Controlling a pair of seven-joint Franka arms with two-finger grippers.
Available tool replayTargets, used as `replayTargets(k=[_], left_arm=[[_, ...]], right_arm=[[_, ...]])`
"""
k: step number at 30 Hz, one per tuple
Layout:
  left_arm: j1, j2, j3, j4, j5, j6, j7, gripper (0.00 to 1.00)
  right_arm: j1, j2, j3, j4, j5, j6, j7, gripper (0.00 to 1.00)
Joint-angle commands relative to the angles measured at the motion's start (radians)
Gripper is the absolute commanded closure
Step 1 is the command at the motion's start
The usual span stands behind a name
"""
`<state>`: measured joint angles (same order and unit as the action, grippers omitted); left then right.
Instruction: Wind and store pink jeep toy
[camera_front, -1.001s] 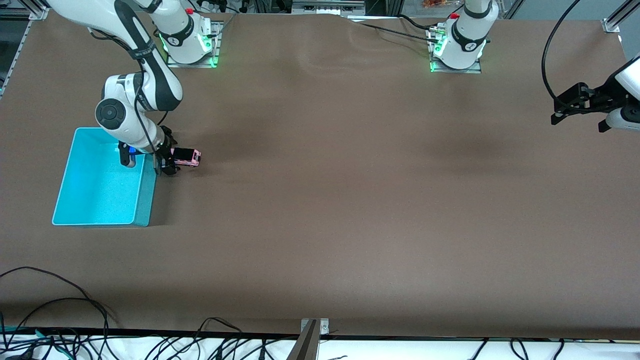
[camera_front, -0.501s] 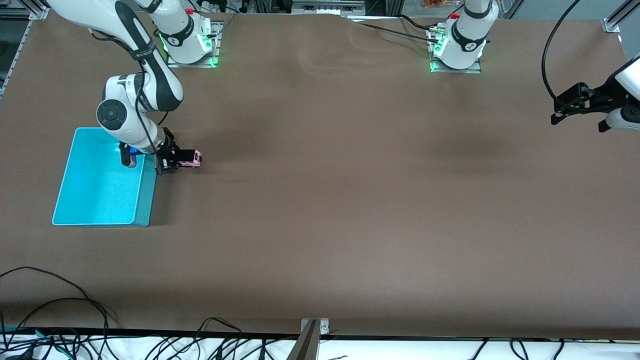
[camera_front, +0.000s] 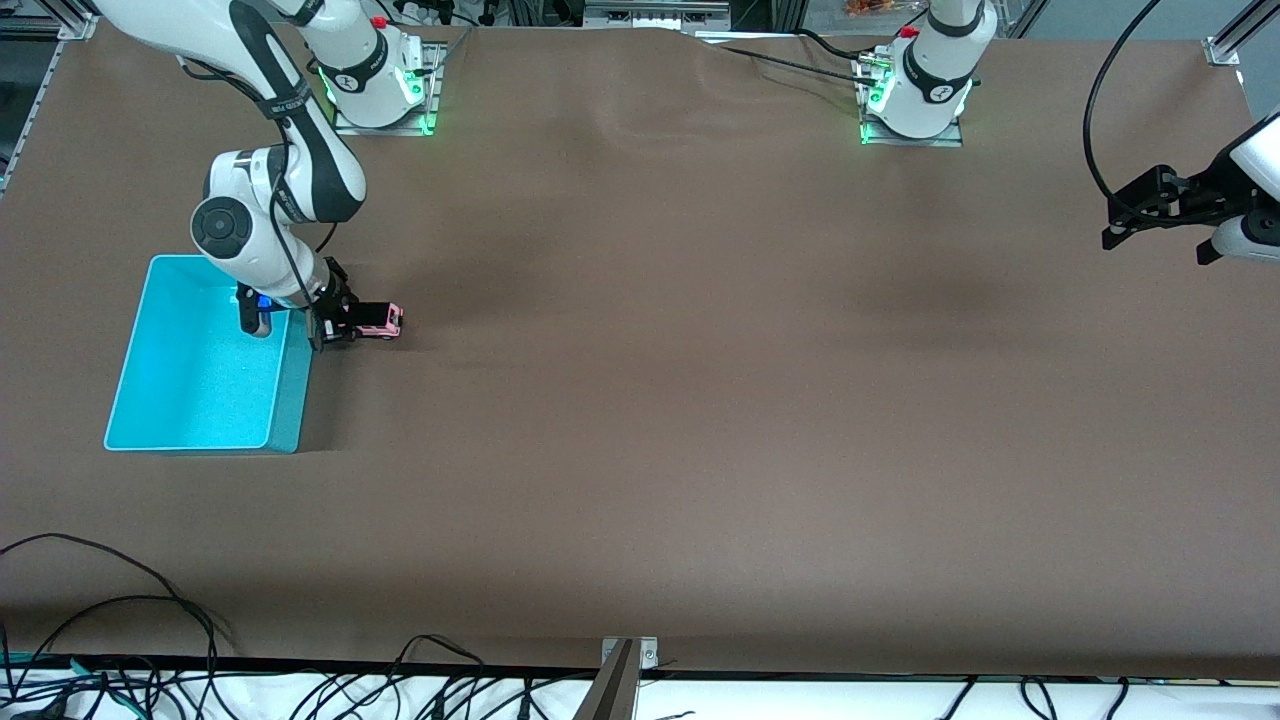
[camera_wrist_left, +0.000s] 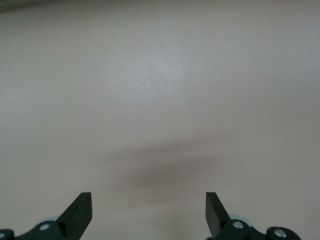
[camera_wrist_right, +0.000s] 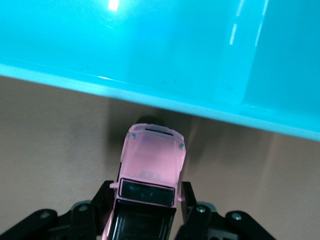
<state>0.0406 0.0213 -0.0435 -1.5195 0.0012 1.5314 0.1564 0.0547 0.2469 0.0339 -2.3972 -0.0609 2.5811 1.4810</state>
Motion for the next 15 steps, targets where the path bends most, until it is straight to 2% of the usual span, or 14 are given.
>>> replayTargets(k=[1,12,15], left_arm=[[0.001,0.014,-0.004,0.03,0.019,-0.014,-0.003,0.0],[0.002,0.014,-0.004,0.032,0.017,-0.014,-0.003,0.0],[0.002,0.014,-0.004,0.032,0.017,-0.014,-0.003,0.0]], right_arm=[[0.004,-0.055,0.0,0.01,-0.023,-0.009,0.012,1.0],[0.004,-0.113,0.007,0.061,-0.023,-0.102,-0.004,1.0],[0.004,-0.126,0.026,0.079,-0.023,-0.13,-0.013,1.0]])
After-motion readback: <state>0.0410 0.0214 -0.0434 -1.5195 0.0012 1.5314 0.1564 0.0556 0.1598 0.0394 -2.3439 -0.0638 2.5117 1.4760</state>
